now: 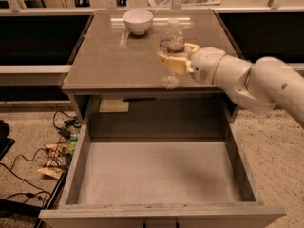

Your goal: Place water bottle into top drawer

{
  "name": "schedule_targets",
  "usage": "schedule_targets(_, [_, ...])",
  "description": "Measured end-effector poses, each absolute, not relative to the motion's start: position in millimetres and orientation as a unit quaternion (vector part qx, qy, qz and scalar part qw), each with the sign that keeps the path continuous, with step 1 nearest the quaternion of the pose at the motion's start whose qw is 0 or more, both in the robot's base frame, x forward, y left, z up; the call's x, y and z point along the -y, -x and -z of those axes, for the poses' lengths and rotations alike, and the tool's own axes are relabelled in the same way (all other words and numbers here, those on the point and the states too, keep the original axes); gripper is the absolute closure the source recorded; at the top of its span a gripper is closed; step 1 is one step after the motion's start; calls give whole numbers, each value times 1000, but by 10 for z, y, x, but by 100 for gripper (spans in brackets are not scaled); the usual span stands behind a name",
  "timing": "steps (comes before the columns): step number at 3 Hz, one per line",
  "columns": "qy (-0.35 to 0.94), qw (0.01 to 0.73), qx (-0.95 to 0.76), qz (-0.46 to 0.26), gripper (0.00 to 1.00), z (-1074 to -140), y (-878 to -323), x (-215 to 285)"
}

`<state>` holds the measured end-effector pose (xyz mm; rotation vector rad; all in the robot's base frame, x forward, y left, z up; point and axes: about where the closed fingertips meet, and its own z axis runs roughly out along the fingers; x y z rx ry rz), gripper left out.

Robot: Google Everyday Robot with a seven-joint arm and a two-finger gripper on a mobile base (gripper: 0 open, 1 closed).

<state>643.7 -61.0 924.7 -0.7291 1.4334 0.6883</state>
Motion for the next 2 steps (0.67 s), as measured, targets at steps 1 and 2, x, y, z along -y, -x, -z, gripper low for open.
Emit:
schedule_targets(1, [346,622,-627,-317,100,-9100,-5845,341])
schedule_targets(2, [380,616,-616,-310,100,-9253,-5369,150])
